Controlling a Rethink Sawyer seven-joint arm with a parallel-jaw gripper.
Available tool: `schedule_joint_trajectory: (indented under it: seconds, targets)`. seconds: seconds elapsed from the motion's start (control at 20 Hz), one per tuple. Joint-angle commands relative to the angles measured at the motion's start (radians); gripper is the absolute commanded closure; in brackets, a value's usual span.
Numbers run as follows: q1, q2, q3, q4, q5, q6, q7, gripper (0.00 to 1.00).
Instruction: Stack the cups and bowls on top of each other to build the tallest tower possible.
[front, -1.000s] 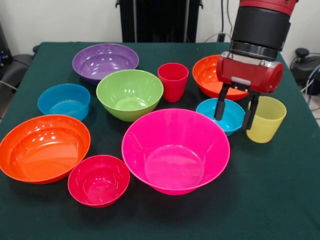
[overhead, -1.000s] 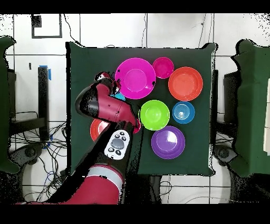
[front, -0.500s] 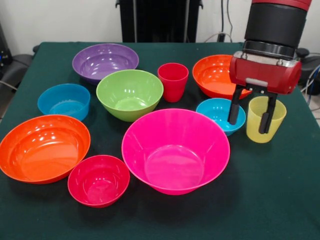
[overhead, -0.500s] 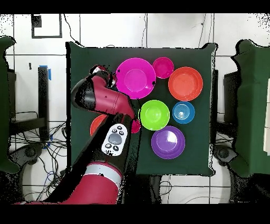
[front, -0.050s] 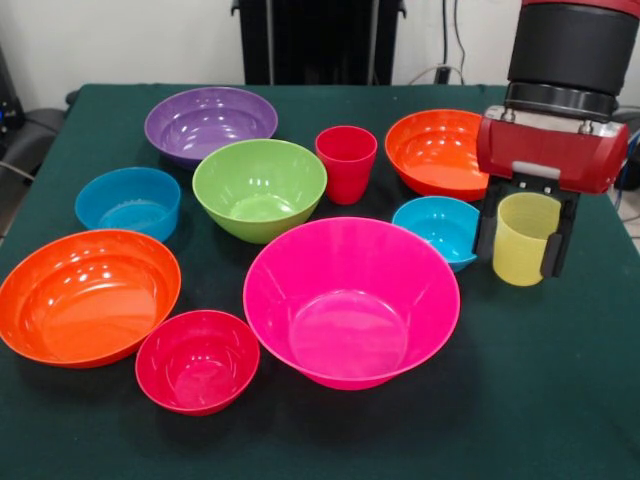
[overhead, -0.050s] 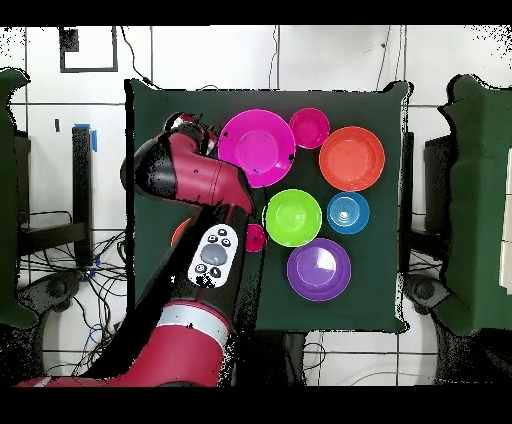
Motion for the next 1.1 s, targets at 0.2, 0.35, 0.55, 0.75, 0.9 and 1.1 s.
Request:
schedule_joint_trajectory:
  seconds: [0.2, 0.35, 0.55, 0.75, 0.9, 1.1]
  targets:
    - [0.008, 0.102, 0.038, -0.061, -0.102, 0.148, -0.001, 0.0]
    - [0.008, 0.105, 0.034, -0.065, -0.115, 0.158, -0.005, 0.0]
    - [0.011, 0.111, 0.026, -0.072, -0.123, 0.157, 0.0, 0.0]
    - [0.006, 0.103, 0.035, -0.062, -0.136, 0.15, 0.006, 0.0]
    - [0.003, 0.1, 0.039, -0.062, -0.143, 0.152, 0.007, 0.0]
    - [0.0, 0.102, 0.04, -0.062, -0.147, 0.148, 0.004, 0.0]
